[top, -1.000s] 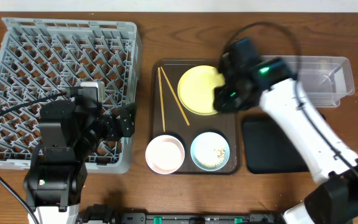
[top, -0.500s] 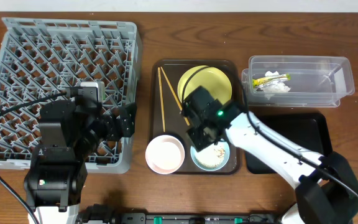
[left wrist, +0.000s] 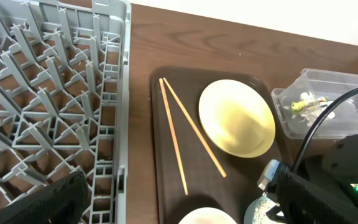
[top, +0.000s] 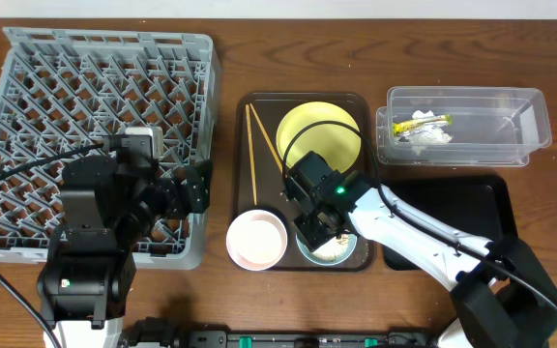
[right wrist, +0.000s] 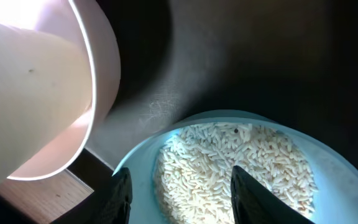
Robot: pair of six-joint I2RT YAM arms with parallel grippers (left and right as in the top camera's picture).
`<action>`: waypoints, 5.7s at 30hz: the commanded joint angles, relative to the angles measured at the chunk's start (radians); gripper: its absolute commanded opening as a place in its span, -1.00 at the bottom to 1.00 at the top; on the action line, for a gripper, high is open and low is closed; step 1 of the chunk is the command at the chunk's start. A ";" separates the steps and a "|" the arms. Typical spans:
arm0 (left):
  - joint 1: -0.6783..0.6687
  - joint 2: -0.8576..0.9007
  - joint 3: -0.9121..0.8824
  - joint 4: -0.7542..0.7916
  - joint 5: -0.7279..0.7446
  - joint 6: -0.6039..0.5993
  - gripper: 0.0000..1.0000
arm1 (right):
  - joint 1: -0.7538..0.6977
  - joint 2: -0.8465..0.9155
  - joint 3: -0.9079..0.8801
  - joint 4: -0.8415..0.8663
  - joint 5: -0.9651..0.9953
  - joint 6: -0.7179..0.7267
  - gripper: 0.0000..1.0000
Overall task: Sort waste into correct bins and load items into the dishwasher
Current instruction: 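Grasp the rim of the light-blue rice bowl with the right gripper, then tip the blue bowl over the black tray to dump the rice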
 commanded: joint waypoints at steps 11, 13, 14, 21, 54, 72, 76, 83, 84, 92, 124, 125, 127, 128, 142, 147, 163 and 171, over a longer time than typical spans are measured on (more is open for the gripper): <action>0.004 0.001 0.019 -0.003 0.012 -0.005 0.95 | -0.089 0.011 -0.001 -0.031 0.284 0.140 0.12; 0.004 0.001 0.019 -0.003 0.012 -0.005 0.95 | -0.117 0.011 -0.001 -0.019 0.362 0.172 0.19; 0.004 0.001 0.019 -0.003 0.012 -0.005 0.95 | -0.130 0.011 -0.001 -0.007 0.382 0.175 0.22; 0.004 0.001 0.019 -0.003 0.013 -0.005 0.95 | -0.188 0.008 0.031 0.024 0.301 0.100 0.09; 0.004 0.001 0.019 -0.003 0.012 -0.005 0.96 | -0.003 0.127 0.099 -0.072 0.290 0.193 -0.98; 0.004 0.001 0.019 -0.003 0.012 -0.005 0.95 | -0.375 -0.167 0.127 -0.121 -0.476 0.215 -0.98; 0.004 0.001 0.019 -0.003 0.012 -0.005 0.95 | -0.539 -0.167 0.121 -0.208 -0.555 0.282 -0.98; 0.004 0.001 0.019 -0.003 0.012 -0.005 0.95 | -0.786 -0.167 0.071 -0.249 -0.612 0.251 -0.98; 0.004 0.001 0.019 -0.003 0.012 -0.005 0.95 | -0.821 -0.167 0.055 -0.228 -0.668 0.210 -0.98; 0.004 0.001 0.019 -0.003 0.012 -0.005 0.95 | -0.977 -0.166 -0.046 -0.129 -0.993 -0.185 -0.98; 0.004 0.001 0.019 -0.003 0.012 -0.005 0.95 | -1.252 -0.167 -0.349 0.071 -1.381 -0.369 -0.98; 0.004 0.001 0.019 -0.003 0.013 -0.005 0.95 | -1.252 -0.167 -0.349 0.071 -1.381 -0.370 -0.98; 0.004 0.001 0.019 -0.003 0.012 -0.005 0.95 | -1.252 -0.167 -0.349 0.070 -1.372 -0.376 -0.98; 0.004 0.001 0.019 -0.003 0.012 -0.005 0.95 | -1.252 -0.167 -0.349 0.070 -1.363 -0.375 -0.98; 0.004 0.001 0.019 -0.003 0.012 -0.005 0.95 | -1.245 -0.167 -0.349 0.057 -1.369 -0.323 -0.98; 0.004 0.001 0.019 -0.003 0.012 -0.005 0.95 | -1.233 -0.166 -0.349 0.066 -1.329 -0.275 -0.98; 0.004 0.001 0.019 -0.003 0.012 -0.005 0.95 | -1.139 -0.173 -0.346 0.134 -1.328 -0.286 -0.97; 0.004 0.001 0.019 -0.003 0.012 -0.005 0.95 | -1.141 -0.173 -0.346 0.153 -1.262 -0.161 -0.98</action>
